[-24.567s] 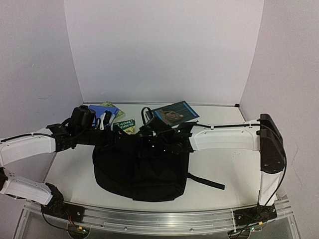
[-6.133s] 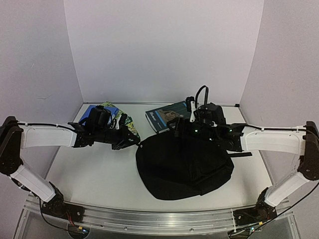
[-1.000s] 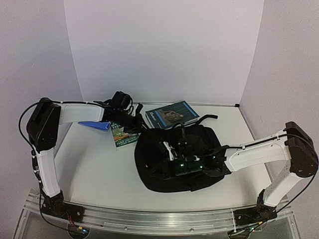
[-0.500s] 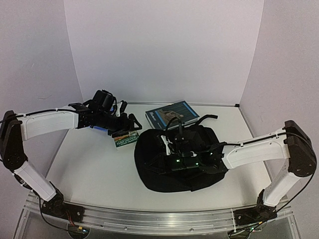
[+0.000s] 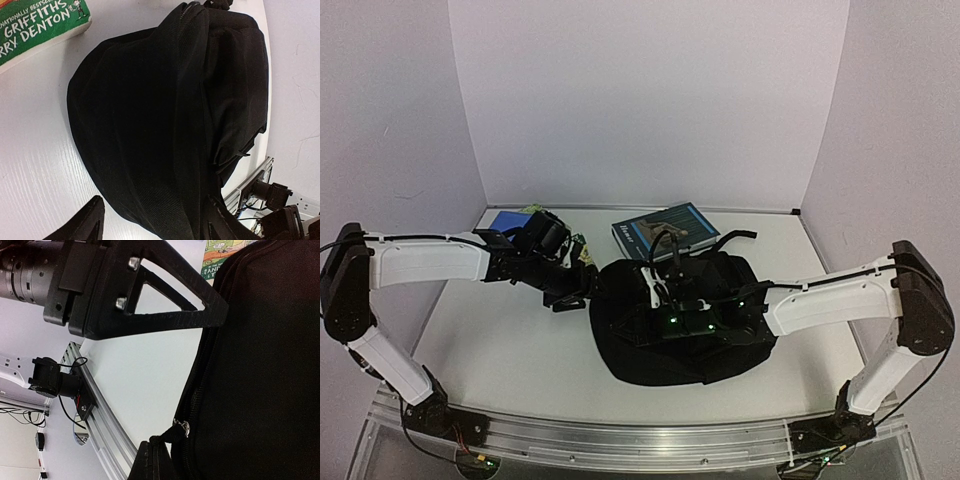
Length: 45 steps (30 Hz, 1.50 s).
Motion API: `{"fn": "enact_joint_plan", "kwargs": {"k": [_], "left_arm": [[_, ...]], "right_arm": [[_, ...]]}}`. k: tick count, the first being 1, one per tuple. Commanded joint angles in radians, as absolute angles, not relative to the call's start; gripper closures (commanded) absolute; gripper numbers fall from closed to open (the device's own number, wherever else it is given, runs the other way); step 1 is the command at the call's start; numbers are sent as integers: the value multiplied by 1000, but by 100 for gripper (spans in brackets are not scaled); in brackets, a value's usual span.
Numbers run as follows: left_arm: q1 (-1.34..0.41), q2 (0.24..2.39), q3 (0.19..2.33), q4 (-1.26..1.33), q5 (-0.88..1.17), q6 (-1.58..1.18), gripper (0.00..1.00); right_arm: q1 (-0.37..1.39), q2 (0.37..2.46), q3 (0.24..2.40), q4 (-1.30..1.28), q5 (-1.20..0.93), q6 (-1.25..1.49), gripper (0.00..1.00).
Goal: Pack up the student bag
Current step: Unzip the student bag at the center of the board.
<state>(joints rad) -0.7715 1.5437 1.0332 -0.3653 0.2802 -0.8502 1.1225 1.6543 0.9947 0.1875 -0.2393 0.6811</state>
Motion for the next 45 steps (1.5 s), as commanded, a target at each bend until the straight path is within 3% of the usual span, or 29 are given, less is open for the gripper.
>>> {"fn": "enact_joint_plan", "kwargs": {"k": [1, 6, 11, 14, 21, 32, 45], "left_arm": [[-774, 1581, 1040, -336, 310, -872, 37], [-779, 1601, 1050, -344, 324, -859, 53], [-778, 1553, 1035, -384, 245, -841, 87], [-778, 1531, 1032, -398, 215, -835, 99], [-736, 1463, 975, -400, 206, -810, 100], [-508, 1348, 898, -393, 343, -598, 100], [-410, 1496, 993, -304, 365, -491, 97]], "right_arm": [[1131, 1665, 1032, 186, -199, 657, 100], [1133, 1657, 1031, 176, -179, 657, 100], [1140, 1652, 1038, 139, -159, 652, 100], [1147, 1648, 1038, 119, -151, 648, 100], [1185, 1637, 1048, 42, -124, 640, 100], [1244, 1618, 1001, 9, -120, 695, 100], [1246, 1647, 915, 75, -101, 818, 100]]}}
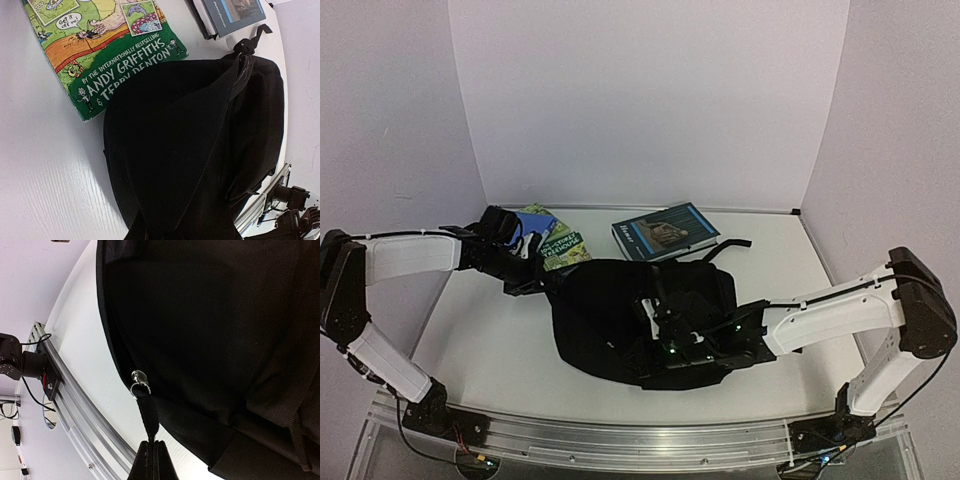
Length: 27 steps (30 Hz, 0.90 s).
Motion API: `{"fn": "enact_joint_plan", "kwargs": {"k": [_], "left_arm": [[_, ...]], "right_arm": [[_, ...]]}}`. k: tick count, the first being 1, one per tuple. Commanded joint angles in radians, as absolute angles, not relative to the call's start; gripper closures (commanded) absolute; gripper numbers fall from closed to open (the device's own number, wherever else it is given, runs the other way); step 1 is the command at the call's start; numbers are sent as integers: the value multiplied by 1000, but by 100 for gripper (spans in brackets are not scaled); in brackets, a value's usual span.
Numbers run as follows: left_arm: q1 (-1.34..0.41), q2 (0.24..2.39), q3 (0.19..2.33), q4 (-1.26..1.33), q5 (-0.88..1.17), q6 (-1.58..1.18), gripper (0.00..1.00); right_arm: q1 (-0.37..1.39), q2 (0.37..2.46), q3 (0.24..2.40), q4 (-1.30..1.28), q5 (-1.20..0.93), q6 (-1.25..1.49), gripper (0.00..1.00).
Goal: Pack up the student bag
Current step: Unzip the student bag at the center of the board.
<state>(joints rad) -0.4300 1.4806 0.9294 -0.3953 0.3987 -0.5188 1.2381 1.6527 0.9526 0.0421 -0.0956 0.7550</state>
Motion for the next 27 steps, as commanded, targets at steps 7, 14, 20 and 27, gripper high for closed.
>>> {"fn": "enact_joint_plan", "kwargs": {"k": [7, 14, 20, 27], "left_arm": [[-441, 1356, 964, -413, 331, -573, 40], [-618, 1264, 923, -518, 254, -762, 20], [-720, 1240, 799, -344, 277, -974, 11], [-793, 1359, 812, -349, 267, -1056, 9]], "right_arm": [[1246, 1647, 923, 123, -131, 784, 100], [1246, 1668, 970, 124, -137, 747, 100], [1246, 1683, 984, 126, -131, 737, 100], [1246, 1688, 996, 129, -140, 719, 100]]}}
